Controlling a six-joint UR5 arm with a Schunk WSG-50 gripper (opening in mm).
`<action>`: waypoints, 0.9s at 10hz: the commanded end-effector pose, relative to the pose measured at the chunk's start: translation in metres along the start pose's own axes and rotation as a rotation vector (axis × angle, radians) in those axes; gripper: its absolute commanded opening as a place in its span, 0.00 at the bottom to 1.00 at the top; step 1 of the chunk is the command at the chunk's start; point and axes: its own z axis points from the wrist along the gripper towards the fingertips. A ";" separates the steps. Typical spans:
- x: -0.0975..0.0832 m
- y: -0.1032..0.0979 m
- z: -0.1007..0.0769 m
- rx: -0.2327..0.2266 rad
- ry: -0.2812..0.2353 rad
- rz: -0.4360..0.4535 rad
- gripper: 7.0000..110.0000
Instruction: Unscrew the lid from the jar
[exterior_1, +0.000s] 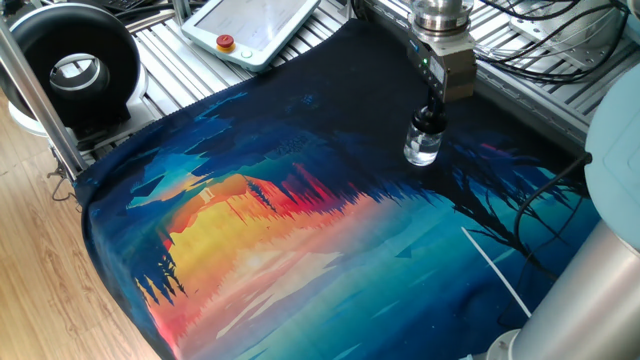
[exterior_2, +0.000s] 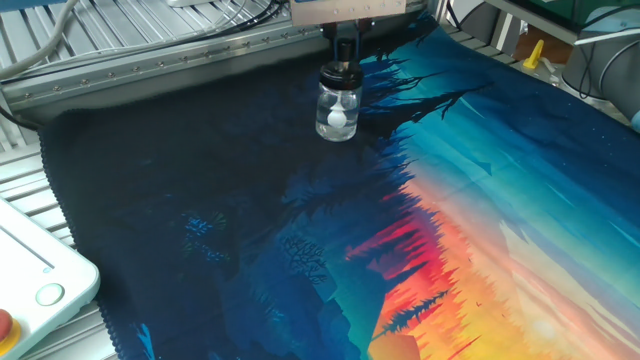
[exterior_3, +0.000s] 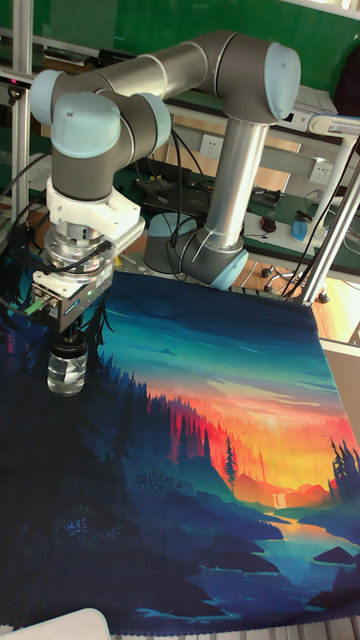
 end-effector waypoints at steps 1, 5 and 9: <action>0.002 0.005 -0.001 -0.021 0.004 -0.172 0.00; -0.015 0.003 -0.004 0.000 -0.063 -0.298 0.00; -0.009 0.001 -0.006 0.012 -0.036 -0.461 0.00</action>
